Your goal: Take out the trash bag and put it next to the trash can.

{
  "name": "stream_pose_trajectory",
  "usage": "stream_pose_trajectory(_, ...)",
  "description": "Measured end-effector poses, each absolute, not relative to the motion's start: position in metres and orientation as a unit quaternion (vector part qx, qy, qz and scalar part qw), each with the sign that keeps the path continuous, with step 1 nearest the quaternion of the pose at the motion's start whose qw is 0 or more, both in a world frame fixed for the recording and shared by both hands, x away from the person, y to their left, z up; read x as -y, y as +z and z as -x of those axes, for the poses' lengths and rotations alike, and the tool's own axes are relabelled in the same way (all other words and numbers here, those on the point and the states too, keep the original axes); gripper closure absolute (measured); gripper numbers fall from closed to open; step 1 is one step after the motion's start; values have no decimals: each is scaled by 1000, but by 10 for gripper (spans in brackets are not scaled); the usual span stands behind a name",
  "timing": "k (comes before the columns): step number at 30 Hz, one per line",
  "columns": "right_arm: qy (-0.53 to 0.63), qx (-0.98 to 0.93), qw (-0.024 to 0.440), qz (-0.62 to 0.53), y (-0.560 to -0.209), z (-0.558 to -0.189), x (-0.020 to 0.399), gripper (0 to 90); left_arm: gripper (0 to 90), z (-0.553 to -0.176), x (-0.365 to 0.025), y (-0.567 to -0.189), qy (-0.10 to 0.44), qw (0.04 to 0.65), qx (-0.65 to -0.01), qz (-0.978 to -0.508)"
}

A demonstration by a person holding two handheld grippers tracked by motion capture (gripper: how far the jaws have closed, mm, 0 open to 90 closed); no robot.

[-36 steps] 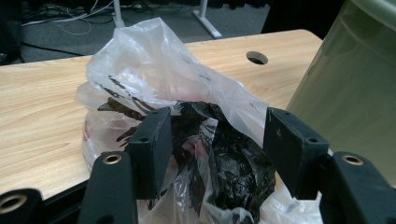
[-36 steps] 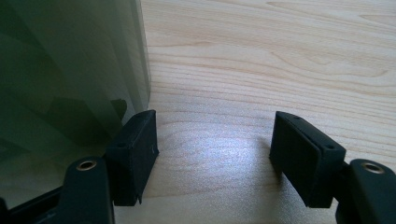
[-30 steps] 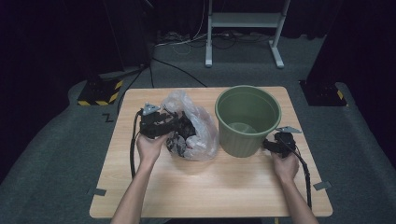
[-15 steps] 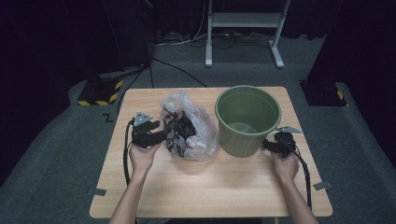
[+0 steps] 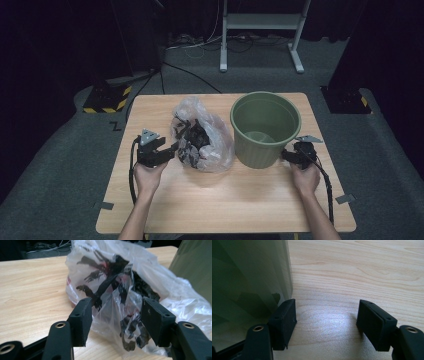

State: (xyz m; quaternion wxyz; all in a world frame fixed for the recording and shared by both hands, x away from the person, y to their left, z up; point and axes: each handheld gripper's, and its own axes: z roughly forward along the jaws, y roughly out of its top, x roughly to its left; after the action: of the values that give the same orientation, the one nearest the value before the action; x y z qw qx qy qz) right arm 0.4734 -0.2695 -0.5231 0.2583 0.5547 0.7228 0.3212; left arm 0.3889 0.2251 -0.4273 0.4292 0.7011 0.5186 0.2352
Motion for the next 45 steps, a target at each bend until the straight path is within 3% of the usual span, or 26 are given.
stream_pose_trajectory(26,321,-722,258,-556,-523,-473,269,317,428,-401,-223,-493,244,338,-569,-709)
stream_pose_trajectory(45,321,-722,257,-556,-523,-473,269,316,391,-412,-222,-527,264,316,-588,-696)
